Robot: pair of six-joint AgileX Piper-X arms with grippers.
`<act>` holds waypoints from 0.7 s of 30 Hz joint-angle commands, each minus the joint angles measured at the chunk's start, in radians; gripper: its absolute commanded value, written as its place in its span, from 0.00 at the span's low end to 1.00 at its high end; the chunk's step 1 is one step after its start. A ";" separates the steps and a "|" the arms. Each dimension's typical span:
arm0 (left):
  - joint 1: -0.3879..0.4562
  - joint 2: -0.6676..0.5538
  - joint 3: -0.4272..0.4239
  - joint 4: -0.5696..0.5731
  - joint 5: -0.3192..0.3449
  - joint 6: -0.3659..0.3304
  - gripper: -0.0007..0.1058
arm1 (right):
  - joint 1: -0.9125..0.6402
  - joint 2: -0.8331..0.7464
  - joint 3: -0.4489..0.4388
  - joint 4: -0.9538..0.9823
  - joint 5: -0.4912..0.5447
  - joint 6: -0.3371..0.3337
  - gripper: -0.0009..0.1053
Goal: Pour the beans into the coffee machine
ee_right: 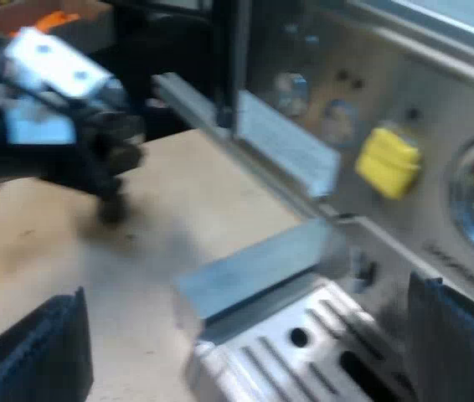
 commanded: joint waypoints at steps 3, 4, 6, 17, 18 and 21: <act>-0.003 -0.154 -0.081 0.274 0.120 -0.002 0.01 | 0.002 -0.002 -0.018 -0.027 0.108 -0.003 0.74; -0.003 -0.181 -0.111 0.354 0.149 -0.002 0.01 | 0.002 -0.002 -0.024 -0.027 0.112 -0.003 0.74; -0.003 -0.217 -0.170 0.461 0.164 -0.002 0.01 | 0.002 -0.002 -0.028 -0.027 0.112 -0.003 0.74; -0.008 -0.383 -0.434 0.763 0.167 -0.002 0.01 | 0.002 -0.099 -0.119 0.001 0.112 -0.003 0.74; -0.012 -0.389 -0.448 0.770 0.165 -0.002 0.01 | 0.002 -0.115 -0.123 0.001 0.112 -0.003 0.74; -0.066 -0.433 -0.536 0.813 0.165 -0.002 0.01 | 0.002 -0.167 -0.132 0.001 0.138 -0.003 0.74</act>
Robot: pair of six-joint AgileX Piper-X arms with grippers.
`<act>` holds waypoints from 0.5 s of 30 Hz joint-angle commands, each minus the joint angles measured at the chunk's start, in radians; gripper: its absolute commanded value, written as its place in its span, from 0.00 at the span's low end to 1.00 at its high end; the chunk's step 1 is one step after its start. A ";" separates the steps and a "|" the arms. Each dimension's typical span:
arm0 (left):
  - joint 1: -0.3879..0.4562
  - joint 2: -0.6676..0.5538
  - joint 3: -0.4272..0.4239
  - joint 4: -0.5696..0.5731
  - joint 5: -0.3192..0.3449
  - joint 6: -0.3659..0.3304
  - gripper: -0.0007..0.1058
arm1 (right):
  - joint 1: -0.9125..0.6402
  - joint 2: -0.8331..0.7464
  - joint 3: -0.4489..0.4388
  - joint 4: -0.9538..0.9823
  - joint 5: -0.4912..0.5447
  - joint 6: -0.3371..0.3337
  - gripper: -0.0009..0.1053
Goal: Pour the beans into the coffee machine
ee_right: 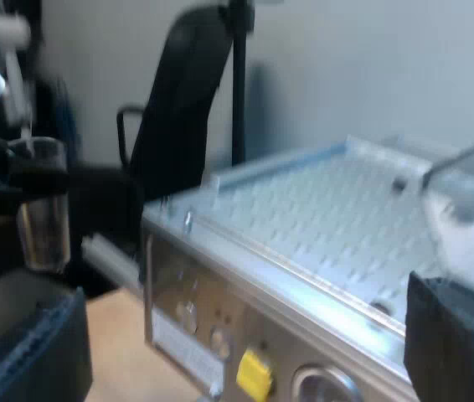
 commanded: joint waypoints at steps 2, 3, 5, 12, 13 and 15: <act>-0.075 -0.033 -0.094 0.054 0.009 -0.002 0.01 | 0.002 -0.062 -0.013 -0.005 0.042 -0.003 0.74; -0.099 -0.034 -0.120 0.075 0.009 0.002 0.01 | 0.002 -0.068 -0.013 -0.005 0.046 -0.003 0.74; -0.151 -0.034 -0.190 0.132 0.006 0.038 0.01 | 0.002 -0.105 -0.013 -0.005 0.102 -0.003 0.74; -0.276 -0.034 -0.334 0.161 -0.001 0.083 0.01 | 0.002 -0.180 -0.015 -0.013 0.243 -0.003 0.74; -0.293 -0.034 -0.357 0.161 -0.001 0.083 0.01 | 0.002 -0.190 -0.015 -0.014 0.267 -0.003 0.74; -0.333 -0.034 -0.389 0.161 -0.001 0.086 0.01 | 0.002 -0.199 -0.015 -0.014 0.323 -0.003 0.74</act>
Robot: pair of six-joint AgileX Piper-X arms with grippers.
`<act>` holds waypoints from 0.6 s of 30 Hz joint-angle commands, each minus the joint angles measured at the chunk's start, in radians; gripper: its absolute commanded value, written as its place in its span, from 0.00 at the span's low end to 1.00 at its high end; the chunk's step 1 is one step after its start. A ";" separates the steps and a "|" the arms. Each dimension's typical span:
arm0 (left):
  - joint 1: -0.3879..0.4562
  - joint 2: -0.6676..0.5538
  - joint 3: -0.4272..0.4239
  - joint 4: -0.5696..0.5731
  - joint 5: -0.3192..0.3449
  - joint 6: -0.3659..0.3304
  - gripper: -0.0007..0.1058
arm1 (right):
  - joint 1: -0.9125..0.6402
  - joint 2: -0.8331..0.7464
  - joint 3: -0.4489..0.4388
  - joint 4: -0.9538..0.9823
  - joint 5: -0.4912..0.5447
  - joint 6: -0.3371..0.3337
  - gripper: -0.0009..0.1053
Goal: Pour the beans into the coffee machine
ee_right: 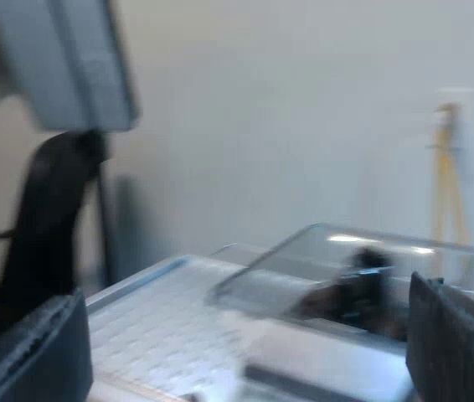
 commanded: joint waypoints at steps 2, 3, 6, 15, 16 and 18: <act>-0.082 -0.002 -0.071 -0.001 -0.003 0.032 0.01 | 0.002 -0.030 -0.011 -0.019 0.142 -0.003 0.74; -0.090 -0.001 -0.080 -0.001 -0.003 0.037 0.01 | 0.002 -0.034 -0.011 -0.020 0.163 -0.003 0.74; -0.142 0.026 -0.127 -0.001 -0.003 0.038 0.01 | 0.002 -0.051 -0.011 -0.022 0.205 -0.007 0.74; -0.267 0.188 -0.325 0.023 -0.003 0.074 0.01 | 0.002 -0.060 -0.011 -0.022 0.175 -0.030 0.74; -0.285 0.210 -0.350 0.034 -0.011 0.095 0.01 | 0.002 -0.060 -0.011 -0.022 0.148 -0.046 0.74; -0.322 0.248 -0.393 0.037 -0.048 0.123 0.01 | 0.002 -0.060 -0.011 -0.022 0.110 -0.079 0.74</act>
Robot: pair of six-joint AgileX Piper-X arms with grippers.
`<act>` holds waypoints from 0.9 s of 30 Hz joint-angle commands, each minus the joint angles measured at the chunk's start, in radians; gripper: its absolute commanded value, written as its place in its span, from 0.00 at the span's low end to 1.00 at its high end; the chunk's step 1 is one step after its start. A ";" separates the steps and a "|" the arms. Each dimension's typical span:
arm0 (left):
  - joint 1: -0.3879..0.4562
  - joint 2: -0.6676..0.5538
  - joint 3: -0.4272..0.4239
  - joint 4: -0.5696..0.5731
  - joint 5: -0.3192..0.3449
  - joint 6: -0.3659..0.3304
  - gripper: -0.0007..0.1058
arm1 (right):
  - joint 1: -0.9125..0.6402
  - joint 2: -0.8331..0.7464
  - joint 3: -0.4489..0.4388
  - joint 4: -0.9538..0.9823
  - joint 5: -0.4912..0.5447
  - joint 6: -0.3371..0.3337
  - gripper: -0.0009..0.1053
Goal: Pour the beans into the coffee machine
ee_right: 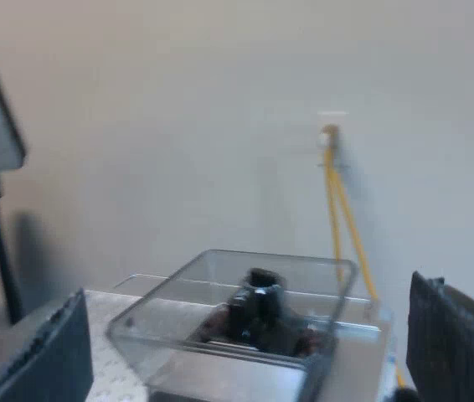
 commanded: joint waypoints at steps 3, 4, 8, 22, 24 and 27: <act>-0.095 0.094 -0.120 0.008 -0.092 0.097 0.01 | 0.002 -0.006 -0.011 -0.015 -0.067 -0.057 0.74; -0.112 0.117 -0.142 0.012 -0.105 0.112 0.01 | 0.002 -0.006 -0.011 -0.015 -0.067 -0.057 0.74; -0.170 0.206 -0.216 0.012 -0.132 0.125 0.01 | 0.002 -0.006 -0.011 -0.015 -0.067 -0.057 0.74; -0.313 0.464 -0.447 0.012 -0.276 0.405 0.01 | 0.002 -0.006 -0.011 -0.013 -0.067 -0.057 0.74; -0.319 0.483 -0.456 0.012 -0.298 0.478 0.01 | 0.002 -0.006 -0.011 -0.013 -0.067 -0.057 0.74; -0.325 0.501 -0.457 0.025 -0.311 0.609 0.01 | 0.002 -0.006 -0.011 -0.013 -0.067 -0.057 0.74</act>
